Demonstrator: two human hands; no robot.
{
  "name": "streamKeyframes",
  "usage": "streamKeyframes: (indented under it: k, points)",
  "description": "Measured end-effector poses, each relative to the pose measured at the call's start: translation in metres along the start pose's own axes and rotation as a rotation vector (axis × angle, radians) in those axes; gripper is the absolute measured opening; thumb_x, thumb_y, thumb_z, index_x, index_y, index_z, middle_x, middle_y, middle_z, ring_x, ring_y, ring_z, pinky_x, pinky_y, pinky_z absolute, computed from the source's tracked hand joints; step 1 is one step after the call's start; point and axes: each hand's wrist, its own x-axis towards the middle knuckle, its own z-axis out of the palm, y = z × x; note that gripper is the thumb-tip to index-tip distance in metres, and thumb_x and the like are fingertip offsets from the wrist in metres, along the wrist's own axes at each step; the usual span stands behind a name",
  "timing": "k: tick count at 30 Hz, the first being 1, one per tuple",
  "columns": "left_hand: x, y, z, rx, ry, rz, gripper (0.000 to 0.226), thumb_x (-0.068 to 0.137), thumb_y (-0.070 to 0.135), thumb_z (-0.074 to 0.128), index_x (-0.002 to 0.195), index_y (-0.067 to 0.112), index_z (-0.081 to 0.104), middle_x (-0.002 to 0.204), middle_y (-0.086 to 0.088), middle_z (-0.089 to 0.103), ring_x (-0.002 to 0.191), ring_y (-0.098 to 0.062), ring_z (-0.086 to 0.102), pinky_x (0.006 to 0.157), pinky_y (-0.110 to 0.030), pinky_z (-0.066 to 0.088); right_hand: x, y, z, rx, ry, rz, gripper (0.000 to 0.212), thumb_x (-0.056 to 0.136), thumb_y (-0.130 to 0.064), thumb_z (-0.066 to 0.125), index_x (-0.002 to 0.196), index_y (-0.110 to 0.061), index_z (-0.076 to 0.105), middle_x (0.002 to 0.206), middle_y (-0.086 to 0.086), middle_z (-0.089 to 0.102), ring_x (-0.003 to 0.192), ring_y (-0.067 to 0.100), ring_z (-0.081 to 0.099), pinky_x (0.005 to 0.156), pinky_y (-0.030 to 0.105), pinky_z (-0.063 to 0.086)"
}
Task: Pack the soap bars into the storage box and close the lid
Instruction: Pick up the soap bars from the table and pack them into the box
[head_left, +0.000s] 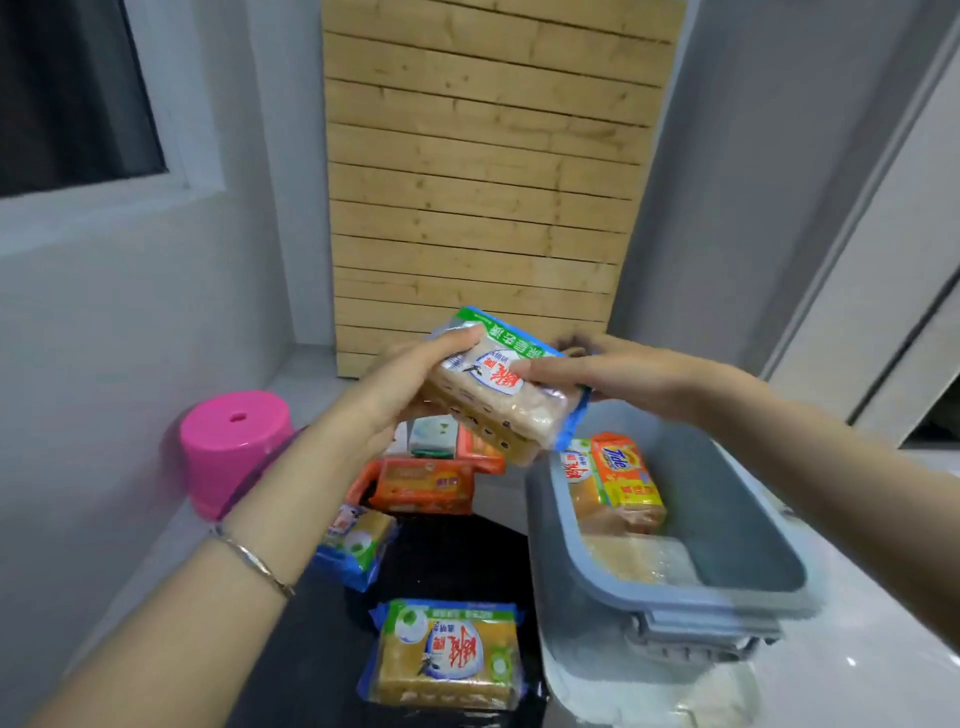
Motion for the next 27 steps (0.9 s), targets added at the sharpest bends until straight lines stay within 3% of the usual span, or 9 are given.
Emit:
streamKeyframes:
  k: [2, 5, 10, 12, 14, 16, 19, 23, 27]
  points:
    - [-0.003, -0.003, 0.031, 0.028, -0.056, -0.020, 0.041, 0.071, 0.046, 0.071, 0.095, 0.012, 0.073, 0.083, -0.006, 0.075, 0.066, -0.013, 0.068, 0.063, -0.022, 0.058, -0.008, 0.012, -0.021, 0.027, -0.165, 0.023, 0.063, 0.068, -0.058, 0.069, 0.116, -0.018, 0.060, 0.110, 0.002, 0.074, 0.101, 0.019, 0.069, 0.096, 0.034, 0.052]
    - [0.000, -0.009, 0.074, 0.076, -0.117, 0.038, 0.042, 0.072, 0.045, 0.071, 0.101, 0.015, 0.072, 0.090, -0.005, 0.075, 0.072, -0.015, 0.070, 0.068, -0.027, 0.059, -0.017, 0.041, -0.035, 0.174, -0.364, 0.092, 0.038, 0.074, -0.050, 0.062, 0.097, -0.020, 0.069, 0.093, -0.002, 0.076, 0.078, 0.010, 0.072, 0.071, 0.021, 0.058]
    - [0.011, -0.019, 0.102, 0.207, -0.022, 0.184, 0.035, 0.084, 0.052, 0.055, 0.105, 0.025, 0.062, 0.108, 0.004, 0.068, 0.102, -0.009, 0.064, 0.094, -0.027, 0.049, -0.025, 0.094, -0.028, 0.506, -0.259, 0.227, 0.031, 0.065, -0.044, 0.072, 0.083, -0.019, 0.074, 0.087, 0.002, 0.077, 0.070, 0.014, 0.072, 0.072, 0.027, 0.058]
    - [0.010, -0.033, 0.100, 0.216, 0.005, 0.204, 0.018, 0.089, 0.052, 0.046, 0.094, 0.038, 0.056, 0.097, 0.024, 0.059, 0.089, 0.020, 0.055, 0.081, -0.004, 0.042, -0.025, 0.110, -0.018, 0.536, -0.218, 0.307, 0.030, 0.069, -0.043, 0.072, 0.087, -0.018, 0.073, 0.086, 0.003, 0.077, 0.069, 0.015, 0.072, 0.069, 0.026, 0.058]
    - [0.007, -0.049, 0.094, 0.190, 0.063, 0.207, 0.014, 0.091, 0.049, 0.044, 0.093, 0.040, 0.053, 0.090, 0.033, 0.050, 0.076, 0.029, 0.048, 0.065, 0.003, 0.035, -0.024, 0.120, -0.005, 0.569, -0.211, 0.381, 0.026, 0.080, -0.035, 0.068, 0.097, -0.015, 0.069, 0.096, 0.007, 0.076, 0.081, 0.019, 0.071, 0.078, 0.030, 0.059]
    - [0.007, -0.063, 0.089, 0.171, 0.102, 0.198, 0.022, 0.091, 0.049, 0.042, 0.105, 0.036, 0.052, 0.095, 0.032, 0.051, 0.086, 0.023, 0.045, 0.069, -0.004, 0.032, -0.025, 0.127, 0.006, 0.548, -0.239, 0.435, 0.026, 0.082, -0.029, 0.069, 0.104, -0.015, 0.067, 0.109, 0.011, 0.073, 0.096, 0.024, 0.069, 0.091, 0.037, 0.055]
    - [0.010, -0.072, 0.086, 0.137, 0.131, 0.180, 0.023, 0.092, 0.047, 0.042, 0.110, 0.035, 0.051, 0.098, 0.030, 0.052, 0.092, 0.018, 0.044, 0.072, -0.008, 0.032, -0.027, 0.130, 0.011, 0.459, -0.342, 0.442, 0.019, 0.083, -0.030, 0.069, 0.099, -0.020, 0.069, 0.105, 0.006, 0.075, 0.088, 0.020, 0.072, 0.080, 0.036, 0.059]
    - [0.012, -0.076, 0.094, 0.159, 0.125, 0.182, 0.019, 0.093, 0.044, 0.043, 0.104, 0.034, 0.055, 0.097, 0.027, 0.056, 0.085, 0.021, 0.054, 0.066, -0.001, 0.038, -0.030, 0.130, 0.004, 0.284, -0.397, 0.450, 0.031, 0.082, -0.044, 0.066, 0.104, -0.023, 0.068, 0.110, 0.005, 0.075, 0.091, 0.020, 0.072, 0.083, 0.042, 0.058]
    - [0.011, -0.083, 0.103, 0.255, 0.019, 0.149, 0.044, 0.088, 0.048, 0.050, 0.129, 0.030, 0.050, 0.134, 0.012, 0.047, 0.120, -0.003, 0.044, 0.093, -0.021, 0.034, -0.021, 0.123, 0.005, 0.099, -0.235, 0.376, 0.040, 0.081, -0.055, 0.063, 0.105, -0.023, 0.068, 0.101, 0.001, 0.076, 0.084, 0.015, 0.071, 0.080, 0.029, 0.058]
